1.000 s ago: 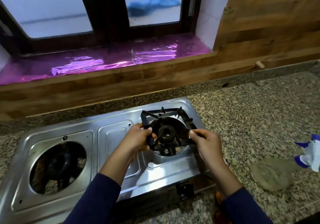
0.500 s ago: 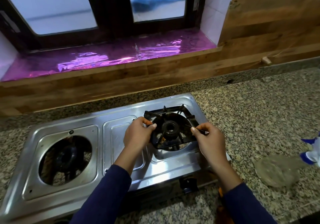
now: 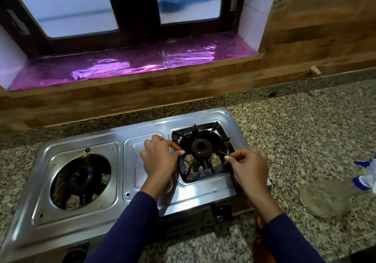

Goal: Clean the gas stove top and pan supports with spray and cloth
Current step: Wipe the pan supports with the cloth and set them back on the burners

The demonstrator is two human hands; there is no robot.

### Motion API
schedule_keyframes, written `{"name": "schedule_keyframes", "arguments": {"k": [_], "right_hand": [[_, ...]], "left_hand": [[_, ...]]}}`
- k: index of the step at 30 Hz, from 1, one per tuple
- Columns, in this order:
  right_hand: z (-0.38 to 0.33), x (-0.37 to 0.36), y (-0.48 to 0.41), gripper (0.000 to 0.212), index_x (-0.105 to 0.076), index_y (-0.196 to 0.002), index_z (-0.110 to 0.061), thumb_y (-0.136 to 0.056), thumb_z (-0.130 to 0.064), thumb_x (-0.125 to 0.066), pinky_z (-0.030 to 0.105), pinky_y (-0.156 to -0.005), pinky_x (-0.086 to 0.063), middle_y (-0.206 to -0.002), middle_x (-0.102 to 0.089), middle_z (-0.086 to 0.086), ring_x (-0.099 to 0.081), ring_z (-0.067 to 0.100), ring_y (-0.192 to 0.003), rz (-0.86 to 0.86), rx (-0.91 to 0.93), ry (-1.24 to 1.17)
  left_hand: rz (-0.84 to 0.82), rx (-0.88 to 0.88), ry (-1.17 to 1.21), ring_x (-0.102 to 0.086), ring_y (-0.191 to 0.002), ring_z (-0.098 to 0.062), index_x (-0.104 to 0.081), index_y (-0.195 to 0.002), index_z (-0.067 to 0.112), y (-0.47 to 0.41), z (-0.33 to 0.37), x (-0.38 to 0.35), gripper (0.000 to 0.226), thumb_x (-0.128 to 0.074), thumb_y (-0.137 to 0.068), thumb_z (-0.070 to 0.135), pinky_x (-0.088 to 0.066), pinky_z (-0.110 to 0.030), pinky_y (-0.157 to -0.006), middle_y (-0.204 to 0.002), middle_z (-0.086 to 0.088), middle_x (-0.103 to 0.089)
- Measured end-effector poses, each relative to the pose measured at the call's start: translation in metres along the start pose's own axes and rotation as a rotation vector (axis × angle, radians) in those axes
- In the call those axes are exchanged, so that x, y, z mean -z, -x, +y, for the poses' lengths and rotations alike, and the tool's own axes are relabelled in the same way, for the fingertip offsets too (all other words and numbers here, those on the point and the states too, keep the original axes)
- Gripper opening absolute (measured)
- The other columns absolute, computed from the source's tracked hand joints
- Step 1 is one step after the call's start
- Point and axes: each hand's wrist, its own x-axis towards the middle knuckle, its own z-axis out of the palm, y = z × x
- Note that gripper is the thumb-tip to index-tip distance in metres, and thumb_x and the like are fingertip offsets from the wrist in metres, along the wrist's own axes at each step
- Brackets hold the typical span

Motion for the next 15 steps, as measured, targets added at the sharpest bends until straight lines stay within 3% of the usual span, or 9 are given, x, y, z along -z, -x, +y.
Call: {"name": "schedule_keyframes", "arguments": {"k": [8, 15], "right_hand": [[0.0012, -0.0058, 0.0015, 0.011, -0.072, -0.079, -0.028, -0.079, -0.036, -0.079, 0.035, -0.087, -0.033, -0.087, -0.054, -0.012, -0.044, 0.015, -0.099, -0.007, -0.01, 0.044], [-0.0027, -0.0033, 0.0035, 0.005, -0.071, -0.085, -0.028, -0.084, -0.032, -0.074, 0.037, -0.091, -0.036, -0.098, -0.061, -0.006, -0.045, 0.019, -0.107, -0.049, 0.03, 0.094]], "left_hand": [[0.025, -0.039, -0.027, -0.042, -0.105, -0.02, -0.07, -0.073, 0.039, -0.0012, -0.0039, -0.0012, 0.018, -0.078, -0.071, 0.055, -0.025, -0.031, -0.075, -0.096, 0.011, -0.046], [0.038, -0.162, -0.117, -0.043, -0.107, -0.019, -0.074, -0.101, 0.035, 0.0073, -0.0064, -0.0026, 0.025, -0.072, -0.081, 0.05, -0.03, -0.033, -0.08, -0.107, 0.008, -0.054]]}}
